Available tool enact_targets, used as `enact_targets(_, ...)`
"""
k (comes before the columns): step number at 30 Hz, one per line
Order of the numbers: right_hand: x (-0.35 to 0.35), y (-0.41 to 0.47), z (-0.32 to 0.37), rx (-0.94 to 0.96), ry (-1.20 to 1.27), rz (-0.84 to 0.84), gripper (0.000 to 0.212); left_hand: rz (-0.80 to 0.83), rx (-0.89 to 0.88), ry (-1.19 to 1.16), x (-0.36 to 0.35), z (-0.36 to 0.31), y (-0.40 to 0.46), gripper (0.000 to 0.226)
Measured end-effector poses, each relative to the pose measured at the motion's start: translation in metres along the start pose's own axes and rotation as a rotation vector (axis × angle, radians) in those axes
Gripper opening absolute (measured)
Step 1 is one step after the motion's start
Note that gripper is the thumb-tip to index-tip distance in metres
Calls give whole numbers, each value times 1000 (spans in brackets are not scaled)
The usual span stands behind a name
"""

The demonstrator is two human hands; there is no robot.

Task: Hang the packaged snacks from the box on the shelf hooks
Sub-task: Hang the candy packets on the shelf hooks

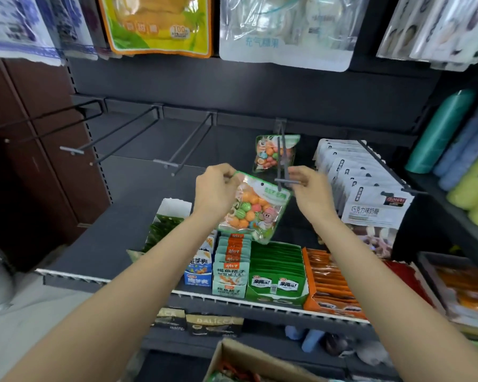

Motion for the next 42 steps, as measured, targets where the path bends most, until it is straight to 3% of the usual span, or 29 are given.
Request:
enact_targets(5,-1,-51,-11,-55,274,84,21,65,76,-206,-15,14,-25,18)
enact_targets(9,6,-79,5,104,263,74,17,33,85,-330,-24,16,-40,34)
enact_targets(16,16,-79,20,198,137,-88,21,-24,50,-388,-28,-2,-38,25)
enact_targets(27,11,-67,15,172,45,-93,24,-56,81,-334,-36,8,-23,17)
enact_targets(33,5,-55,11,144,-76,-55,40,-118,-67,-91,-28,-2,-5,5)
enact_targets(37,-3,-28,3,105,-200,-38,50,-98,-74,79,-27,-15,30,2)
enact_targets(42,-7,27,-10,52,-214,-55,56,-100,-12,70,-37,-11,85,20)
Point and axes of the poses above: each hand's wrist, its own y-axis towards the middle knuckle, its own x-axis out of the back of the hand, z = x × y, the point moved 5 cm from there along y, towards the middle knuckle, and after that the axes turned 14 degrees about z, right-handed, at the moved point
